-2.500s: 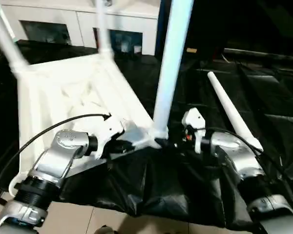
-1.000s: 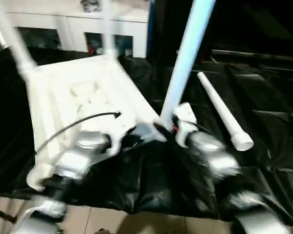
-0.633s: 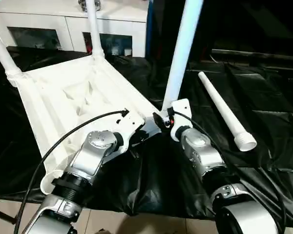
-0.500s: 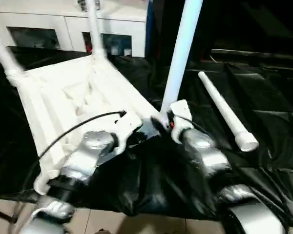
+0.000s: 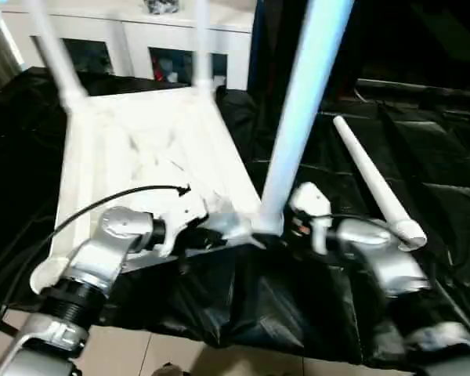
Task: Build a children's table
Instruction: Insert table leg to table base
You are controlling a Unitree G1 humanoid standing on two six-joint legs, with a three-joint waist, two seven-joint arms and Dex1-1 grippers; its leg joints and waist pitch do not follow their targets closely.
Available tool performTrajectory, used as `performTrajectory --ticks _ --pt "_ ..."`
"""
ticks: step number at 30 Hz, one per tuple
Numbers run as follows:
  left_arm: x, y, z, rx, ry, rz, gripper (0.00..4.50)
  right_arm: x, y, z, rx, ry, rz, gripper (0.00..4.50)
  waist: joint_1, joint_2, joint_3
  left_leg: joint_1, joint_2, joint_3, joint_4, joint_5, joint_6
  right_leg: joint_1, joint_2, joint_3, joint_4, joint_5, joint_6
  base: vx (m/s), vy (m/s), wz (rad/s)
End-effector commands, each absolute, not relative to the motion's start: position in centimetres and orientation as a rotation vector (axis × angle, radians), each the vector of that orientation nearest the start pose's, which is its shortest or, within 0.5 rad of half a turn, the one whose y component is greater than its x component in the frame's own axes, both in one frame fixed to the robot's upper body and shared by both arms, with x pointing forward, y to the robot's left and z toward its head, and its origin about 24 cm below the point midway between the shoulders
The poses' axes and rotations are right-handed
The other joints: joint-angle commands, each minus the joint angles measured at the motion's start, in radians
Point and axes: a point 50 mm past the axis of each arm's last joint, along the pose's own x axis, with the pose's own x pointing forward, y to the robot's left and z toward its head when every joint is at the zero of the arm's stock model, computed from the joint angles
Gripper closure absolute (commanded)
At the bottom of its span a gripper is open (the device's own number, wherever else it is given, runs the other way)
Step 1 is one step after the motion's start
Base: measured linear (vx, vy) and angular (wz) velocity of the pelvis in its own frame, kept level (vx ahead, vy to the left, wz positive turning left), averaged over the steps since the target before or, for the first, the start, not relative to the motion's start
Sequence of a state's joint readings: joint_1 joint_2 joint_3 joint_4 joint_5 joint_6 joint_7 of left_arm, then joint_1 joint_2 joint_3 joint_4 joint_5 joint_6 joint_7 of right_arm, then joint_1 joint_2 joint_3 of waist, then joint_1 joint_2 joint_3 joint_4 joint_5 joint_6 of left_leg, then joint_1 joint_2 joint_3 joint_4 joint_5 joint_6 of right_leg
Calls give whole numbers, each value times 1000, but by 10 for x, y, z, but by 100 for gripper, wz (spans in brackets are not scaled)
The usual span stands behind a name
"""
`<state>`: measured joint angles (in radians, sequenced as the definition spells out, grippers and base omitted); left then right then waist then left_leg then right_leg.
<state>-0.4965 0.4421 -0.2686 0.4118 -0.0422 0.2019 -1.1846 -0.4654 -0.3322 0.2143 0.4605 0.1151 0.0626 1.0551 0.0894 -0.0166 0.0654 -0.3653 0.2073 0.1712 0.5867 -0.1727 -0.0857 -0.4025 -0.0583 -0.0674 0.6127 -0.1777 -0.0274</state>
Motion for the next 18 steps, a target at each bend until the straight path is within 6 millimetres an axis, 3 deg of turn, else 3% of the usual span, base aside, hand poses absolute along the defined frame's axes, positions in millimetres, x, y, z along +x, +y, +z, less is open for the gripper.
performTrajectory --ticks 1,5,12,18 --pt "308 140 67 377 394 -1326 450 297 -120 48 -254 276 1294 67 -3 11 -71 15 23 -2 -65 -234 32 50 -73 50 -78 -240 -192 0 0 0" --pt "308 143 67 384 400 -1344 450 297 -119 48 -254 281 1301 82 -4 10 -71 15 24 -4 -67 -243 21 51 -75 50 -80 -274 -182 0 0 0" --pt "306 146 65 373 409 -1368 450 291 -117 45 -234 311 1331 135 1 9 -75 14 26 -3 -65 -205 27 52 -74 50 -71 -200 -201 0 0 0" --pt "304 146 64 366 415 -1375 450 290 -115 39 -157 332 1312 158 1 11 -74 15 26 -3 -66 -223 22 52 -76 50 -75 -229 -197 0 0 0"
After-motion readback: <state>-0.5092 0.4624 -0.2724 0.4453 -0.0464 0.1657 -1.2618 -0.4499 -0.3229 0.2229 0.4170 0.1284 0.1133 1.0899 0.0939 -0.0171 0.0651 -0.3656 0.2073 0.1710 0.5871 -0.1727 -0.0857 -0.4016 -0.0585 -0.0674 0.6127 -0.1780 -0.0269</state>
